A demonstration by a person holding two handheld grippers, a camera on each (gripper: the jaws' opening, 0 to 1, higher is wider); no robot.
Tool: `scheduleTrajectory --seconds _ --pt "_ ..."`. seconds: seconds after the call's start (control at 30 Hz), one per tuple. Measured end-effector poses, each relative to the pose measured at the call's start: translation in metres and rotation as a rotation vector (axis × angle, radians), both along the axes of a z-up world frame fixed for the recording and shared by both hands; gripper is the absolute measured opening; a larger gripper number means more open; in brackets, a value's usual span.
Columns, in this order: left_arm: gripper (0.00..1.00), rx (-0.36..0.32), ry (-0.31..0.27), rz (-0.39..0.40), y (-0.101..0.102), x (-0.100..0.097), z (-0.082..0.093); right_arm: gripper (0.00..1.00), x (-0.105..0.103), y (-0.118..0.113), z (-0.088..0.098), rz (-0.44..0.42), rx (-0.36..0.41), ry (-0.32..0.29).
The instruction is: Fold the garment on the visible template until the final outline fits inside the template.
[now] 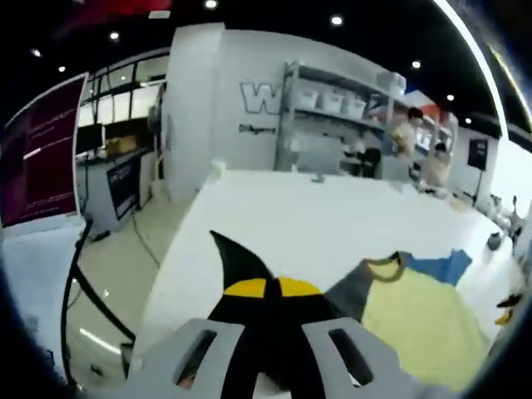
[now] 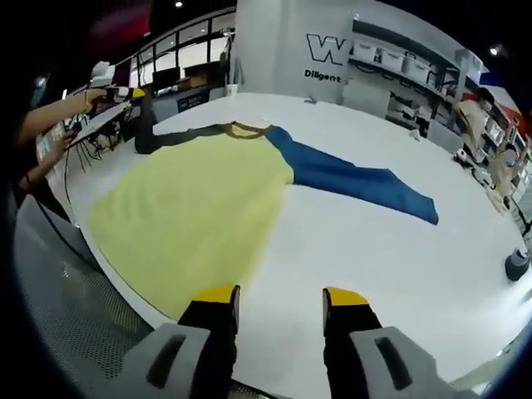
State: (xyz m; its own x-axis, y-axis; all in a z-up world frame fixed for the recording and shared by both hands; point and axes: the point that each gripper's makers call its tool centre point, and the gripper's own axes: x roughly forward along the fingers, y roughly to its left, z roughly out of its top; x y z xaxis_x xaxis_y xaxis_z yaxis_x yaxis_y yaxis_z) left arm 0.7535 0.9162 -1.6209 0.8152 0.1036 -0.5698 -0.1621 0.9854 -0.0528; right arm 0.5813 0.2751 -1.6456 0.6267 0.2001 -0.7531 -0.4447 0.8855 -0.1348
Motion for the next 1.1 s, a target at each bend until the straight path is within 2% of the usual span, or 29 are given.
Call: scheduleTrajectory --seconds 0.03,0.07,0.2,0.23,0.27,0.3,0.4,0.47,0.67,0.7,0.73,0.77,0.93,1.0,1.07,1.1 --pt "0.0 0.003 -0.006 -0.007 -0.001 0.003 0.004 0.36 0.001 -0.001 0.002 -0.008 -0.004 -0.01" --pt "0.0 0.003 -0.019 -0.017 -0.005 0.007 0.01 0.36 0.001 0.0 0.006 -0.035 0.026 -0.017" --pt "0.0 -0.004 -0.053 -0.042 -0.012 0.018 0.024 0.36 0.0 -0.004 0.002 -0.057 0.058 -0.002" --pt "0.0 -0.011 -0.075 -0.072 -0.026 0.025 0.044 0.36 0.0 -0.003 0.003 -0.059 0.062 -0.008" --pt "0.0 -0.011 -0.088 -0.085 -0.031 0.029 0.05 0.36 0.001 -0.002 0.004 -0.061 0.069 -0.014" --pt "0.0 -0.014 -0.099 -0.099 -0.034 0.035 0.05 0.35 0.001 -0.002 0.005 -0.063 0.07 -0.018" --pt "0.0 -0.003 -0.124 -0.171 -0.06 0.045 0.065 0.36 0.002 -0.003 0.008 -0.07 0.065 -0.031" --pt "0.0 -0.001 -0.133 -0.188 -0.068 0.049 0.07 0.36 0.002 -0.001 0.009 -0.076 0.081 -0.03" --pt "0.0 -0.046 -0.203 -0.254 -0.117 0.07 0.101 0.36 0.004 -0.003 0.007 -0.086 0.107 -0.035" --pt "0.0 -0.053 -0.235 -0.3 -0.134 0.08 0.11 0.36 0.004 -0.004 0.007 -0.089 0.107 -0.039" --pt "0.0 -0.053 -0.246 -0.319 -0.15 0.081 0.119 0.36 0.005 -0.005 0.008 -0.093 0.106 -0.043" --pt "0.0 -0.052 -0.27 -0.389 -0.176 0.087 0.13 0.36 0.005 -0.004 0.007 -0.096 0.118 -0.042" --pt "0.0 -0.072 -0.305 -0.485 -0.212 0.102 0.143 0.35 0.005 -0.002 0.006 -0.094 0.132 -0.038" --pt "0.0 -0.081 -0.31 -0.54 -0.245 0.101 0.147 0.35 0.005 -0.003 0.006 -0.097 0.138 -0.039" --pt "0.0 -0.083 -0.312 -0.557 -0.25 0.103 0.146 0.35 0.005 -0.004 0.006 -0.101 0.142 -0.04" --pt "0.0 -0.091 -0.315 -0.579 -0.263 0.103 0.147 0.35 0.005 -0.004 0.006 -0.105 0.145 -0.04"
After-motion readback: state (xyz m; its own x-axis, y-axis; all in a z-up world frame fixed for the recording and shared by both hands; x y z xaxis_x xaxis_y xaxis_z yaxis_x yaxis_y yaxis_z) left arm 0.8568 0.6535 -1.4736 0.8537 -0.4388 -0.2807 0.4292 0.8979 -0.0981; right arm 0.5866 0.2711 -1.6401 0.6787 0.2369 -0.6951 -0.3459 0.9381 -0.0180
